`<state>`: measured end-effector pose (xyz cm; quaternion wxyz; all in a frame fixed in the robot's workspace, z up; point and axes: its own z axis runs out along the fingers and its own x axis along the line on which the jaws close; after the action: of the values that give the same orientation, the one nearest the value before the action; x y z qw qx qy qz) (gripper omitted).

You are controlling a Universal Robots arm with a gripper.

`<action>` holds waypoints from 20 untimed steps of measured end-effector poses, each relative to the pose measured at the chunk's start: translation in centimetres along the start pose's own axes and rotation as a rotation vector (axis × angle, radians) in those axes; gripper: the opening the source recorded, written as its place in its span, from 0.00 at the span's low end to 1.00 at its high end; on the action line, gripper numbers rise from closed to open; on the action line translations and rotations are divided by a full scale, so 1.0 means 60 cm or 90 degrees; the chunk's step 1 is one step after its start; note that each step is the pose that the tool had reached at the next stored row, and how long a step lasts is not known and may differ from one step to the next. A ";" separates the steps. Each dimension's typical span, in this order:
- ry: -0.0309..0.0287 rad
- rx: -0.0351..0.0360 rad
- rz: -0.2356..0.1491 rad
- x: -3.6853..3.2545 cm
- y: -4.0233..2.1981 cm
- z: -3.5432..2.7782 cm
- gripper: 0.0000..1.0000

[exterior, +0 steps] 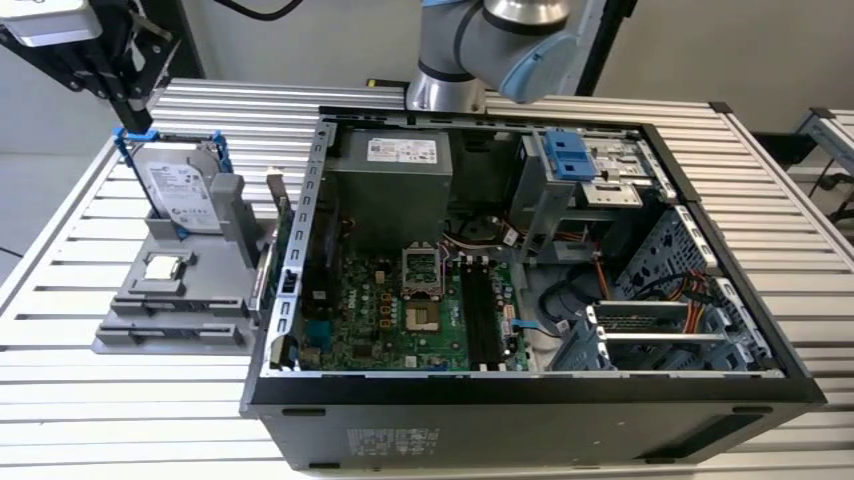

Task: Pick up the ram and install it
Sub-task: 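Reach for the ram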

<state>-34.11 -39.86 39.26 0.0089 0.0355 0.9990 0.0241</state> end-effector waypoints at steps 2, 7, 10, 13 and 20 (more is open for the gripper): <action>0.0000 -0.0001 0.000 0.008 -0.001 0.000 0.00; 0.0001 0.0000 0.000 0.014 -0.001 0.000 0.00; 0.0001 -0.0001 0.000 0.015 -0.004 0.000 0.00; 0.0000 -0.0001 0.000 0.015 -0.013 -0.001 0.00; 0.0000 -0.0001 0.000 0.014 -0.039 -0.002 0.00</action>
<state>-35.09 -42.12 39.26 0.0088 0.0354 0.9990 0.0241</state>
